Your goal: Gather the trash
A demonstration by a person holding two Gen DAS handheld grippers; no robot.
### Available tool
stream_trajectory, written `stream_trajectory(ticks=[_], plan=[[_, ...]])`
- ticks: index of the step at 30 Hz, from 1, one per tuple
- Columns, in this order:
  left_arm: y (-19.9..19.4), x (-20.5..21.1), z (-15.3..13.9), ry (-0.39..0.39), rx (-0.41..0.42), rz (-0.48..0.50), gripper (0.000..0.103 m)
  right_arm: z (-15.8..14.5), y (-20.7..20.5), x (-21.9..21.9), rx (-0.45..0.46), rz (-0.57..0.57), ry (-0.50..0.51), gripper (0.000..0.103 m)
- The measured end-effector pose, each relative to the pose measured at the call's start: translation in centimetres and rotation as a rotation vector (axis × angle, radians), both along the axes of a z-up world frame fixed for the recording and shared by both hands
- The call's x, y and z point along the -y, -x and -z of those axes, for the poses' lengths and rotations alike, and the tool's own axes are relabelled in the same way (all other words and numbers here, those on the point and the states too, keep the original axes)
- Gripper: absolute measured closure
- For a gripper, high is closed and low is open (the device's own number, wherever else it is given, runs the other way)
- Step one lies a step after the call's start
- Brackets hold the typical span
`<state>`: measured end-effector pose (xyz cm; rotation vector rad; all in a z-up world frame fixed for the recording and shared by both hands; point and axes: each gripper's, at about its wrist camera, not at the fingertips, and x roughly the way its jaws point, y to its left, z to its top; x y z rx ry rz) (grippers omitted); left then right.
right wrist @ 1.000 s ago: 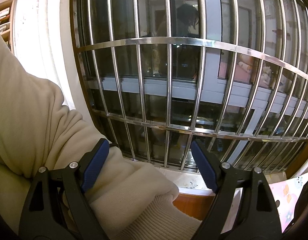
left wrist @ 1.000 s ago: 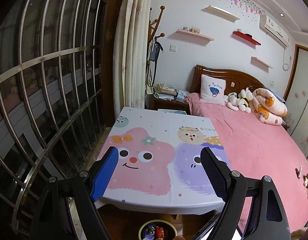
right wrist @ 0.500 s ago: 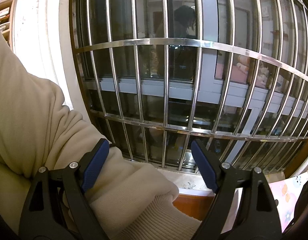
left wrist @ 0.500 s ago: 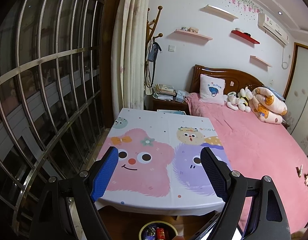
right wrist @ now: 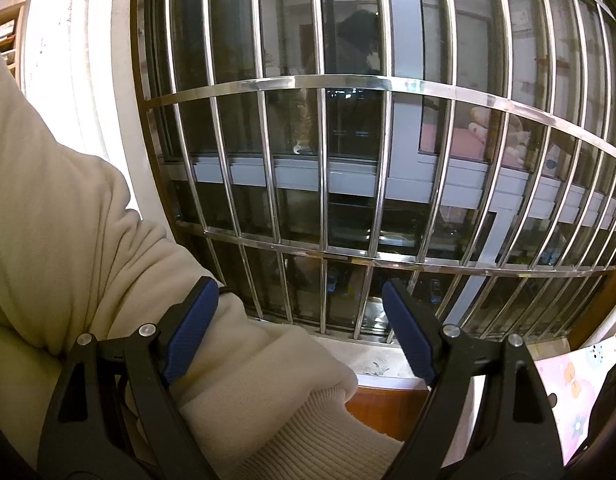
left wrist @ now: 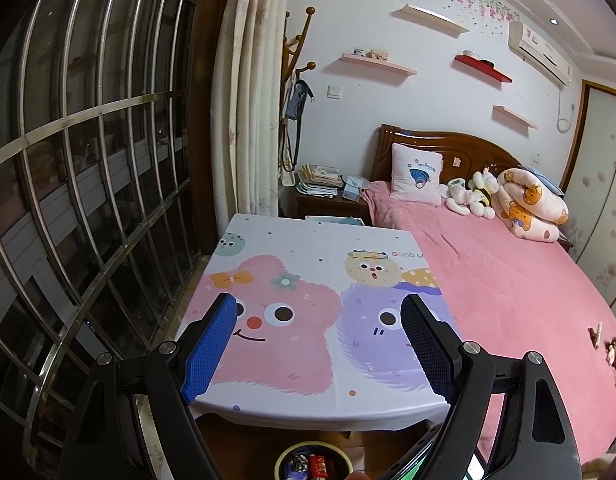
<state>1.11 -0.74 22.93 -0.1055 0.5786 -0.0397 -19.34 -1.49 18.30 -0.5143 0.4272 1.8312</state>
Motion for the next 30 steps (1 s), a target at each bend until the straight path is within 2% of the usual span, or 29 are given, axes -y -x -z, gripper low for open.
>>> stream_trajectory(ticks=[30], plan=[[-1.1,0.4,0.5,-0.006,-0.02,0.011,0.018,0.2,-1.1,-0.3,-0.02,0.011,0.001,0.02]])
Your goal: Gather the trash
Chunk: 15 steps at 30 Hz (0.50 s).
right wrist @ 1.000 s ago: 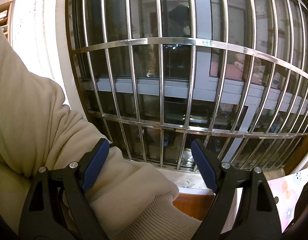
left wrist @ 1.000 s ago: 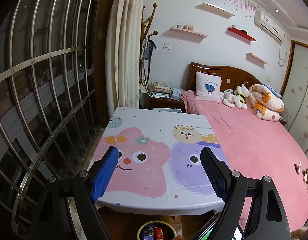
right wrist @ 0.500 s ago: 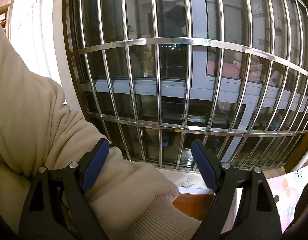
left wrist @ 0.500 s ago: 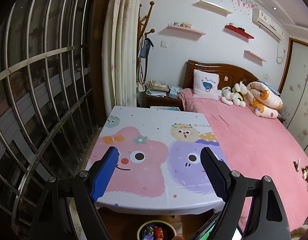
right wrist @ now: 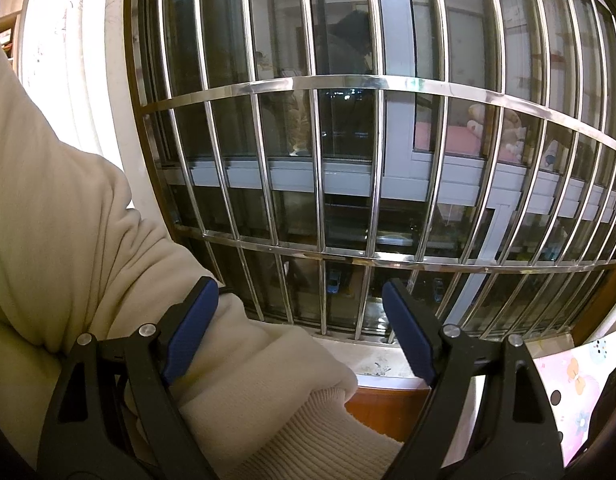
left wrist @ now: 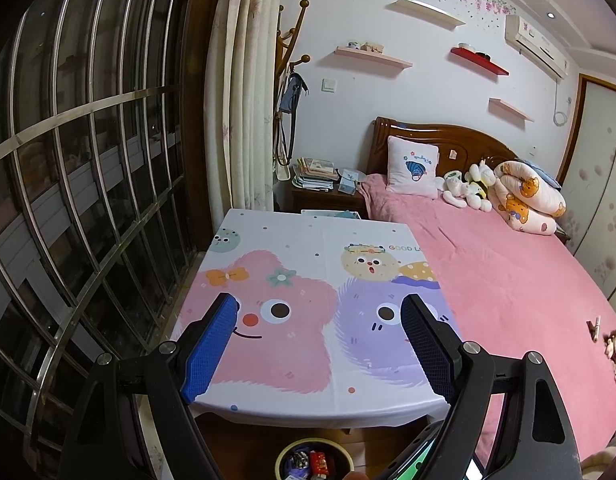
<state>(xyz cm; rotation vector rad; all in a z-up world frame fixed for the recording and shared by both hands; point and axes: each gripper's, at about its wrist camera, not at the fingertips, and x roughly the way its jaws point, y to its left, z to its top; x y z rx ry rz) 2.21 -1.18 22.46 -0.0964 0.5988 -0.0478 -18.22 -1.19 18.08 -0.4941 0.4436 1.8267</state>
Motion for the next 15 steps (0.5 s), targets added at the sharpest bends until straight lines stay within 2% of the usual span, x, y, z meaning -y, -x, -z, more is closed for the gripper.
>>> stream_trajectory(ticks=[15], plan=[[-0.1,-0.4,0.4,0.002,0.001,-0.001,0.018,-0.1,1.4,-0.5,0.004,-0.009,0.007,0.02]])
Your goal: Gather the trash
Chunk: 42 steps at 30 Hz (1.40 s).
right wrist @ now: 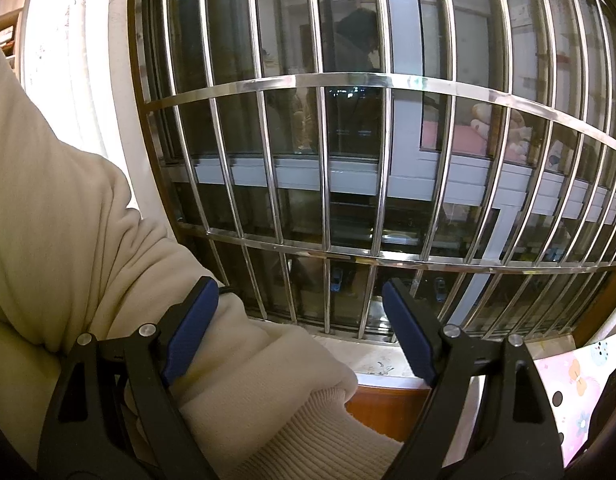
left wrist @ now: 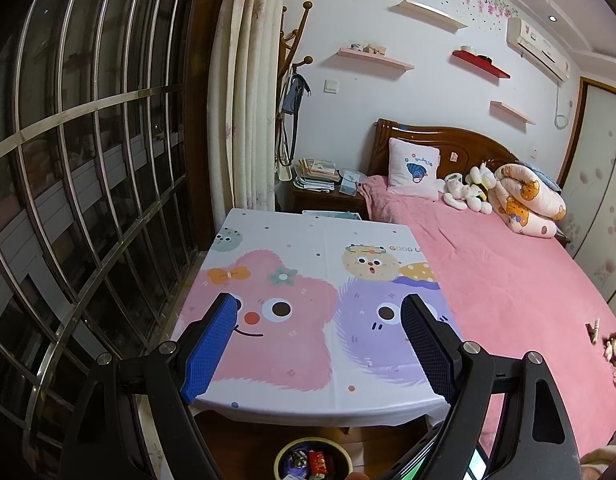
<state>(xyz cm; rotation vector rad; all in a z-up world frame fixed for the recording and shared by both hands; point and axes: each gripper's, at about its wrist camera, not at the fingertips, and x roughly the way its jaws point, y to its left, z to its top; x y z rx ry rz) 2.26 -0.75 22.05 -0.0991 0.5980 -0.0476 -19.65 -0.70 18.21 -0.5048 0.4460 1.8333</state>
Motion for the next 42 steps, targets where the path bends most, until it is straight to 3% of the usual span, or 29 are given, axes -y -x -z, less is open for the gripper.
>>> stream_trajectory(ticks=[42], plan=[[-0.8,2.7,0.4,-0.006,-0.004,0.044,0.018,0.2,-2.0,1.0,-0.012,0.033,-0.01,0.02]])
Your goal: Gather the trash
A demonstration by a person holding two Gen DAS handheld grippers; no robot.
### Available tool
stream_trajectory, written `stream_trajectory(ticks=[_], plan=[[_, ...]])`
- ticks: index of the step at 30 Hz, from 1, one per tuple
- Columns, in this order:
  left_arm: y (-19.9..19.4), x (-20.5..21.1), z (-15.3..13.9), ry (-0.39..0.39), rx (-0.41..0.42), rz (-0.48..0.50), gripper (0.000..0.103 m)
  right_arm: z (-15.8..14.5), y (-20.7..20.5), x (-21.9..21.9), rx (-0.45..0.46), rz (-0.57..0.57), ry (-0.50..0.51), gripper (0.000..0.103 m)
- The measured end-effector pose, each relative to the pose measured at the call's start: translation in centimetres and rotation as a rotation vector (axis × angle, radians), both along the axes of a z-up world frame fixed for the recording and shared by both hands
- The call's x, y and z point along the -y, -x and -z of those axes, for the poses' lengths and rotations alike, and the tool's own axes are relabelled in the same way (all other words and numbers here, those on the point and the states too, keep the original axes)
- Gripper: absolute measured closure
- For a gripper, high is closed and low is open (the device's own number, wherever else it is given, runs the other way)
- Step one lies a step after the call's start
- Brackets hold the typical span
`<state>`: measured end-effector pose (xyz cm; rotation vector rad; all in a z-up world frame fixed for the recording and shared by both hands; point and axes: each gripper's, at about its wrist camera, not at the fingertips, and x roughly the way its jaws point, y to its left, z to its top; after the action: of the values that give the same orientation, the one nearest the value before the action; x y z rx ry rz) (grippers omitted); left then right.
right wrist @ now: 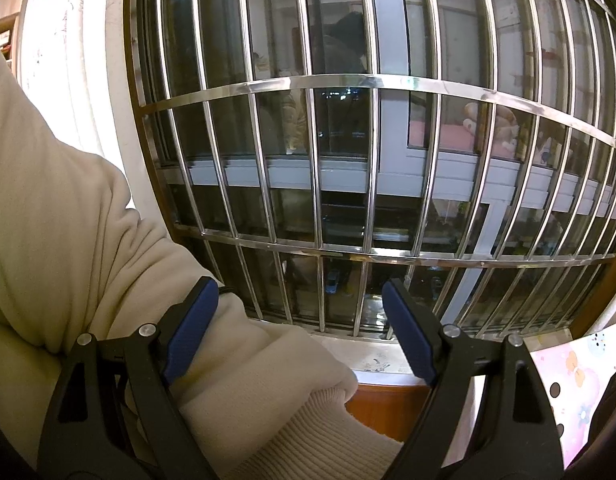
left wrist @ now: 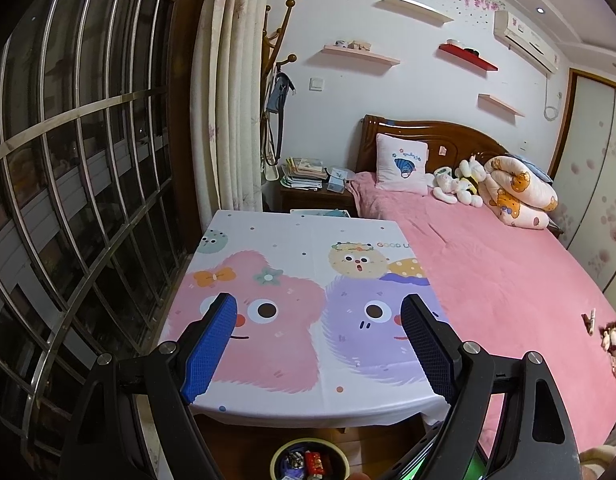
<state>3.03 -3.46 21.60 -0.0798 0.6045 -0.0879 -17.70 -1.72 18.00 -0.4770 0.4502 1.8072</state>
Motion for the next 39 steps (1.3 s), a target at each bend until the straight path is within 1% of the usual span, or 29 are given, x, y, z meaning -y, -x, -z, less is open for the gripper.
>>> stream_trajectory(ticks=[6,16,25,39], plan=[[0.0,0.1,-0.6,-0.006,0.007,0.013,0.018,-0.1,0.3,0.3,0.009,0.007,-0.008,0.02],[0.2,-0.1,-1.0,-0.009,0.015,0.006,0.018,-0.2,0.7,0.6,0.015,0.002,-0.018,0.02],[1.0,-0.5,-1.9,-0.017,0.026,0.012,0.018,-0.4,1.2,0.7,0.024,-0.006,-0.024,0.02],[1.5,-1.2,-2.4,-0.018,0.016,0.0,0.018,-0.3,1.4,0.5,0.014,-0.031,-0.016,0.02]])
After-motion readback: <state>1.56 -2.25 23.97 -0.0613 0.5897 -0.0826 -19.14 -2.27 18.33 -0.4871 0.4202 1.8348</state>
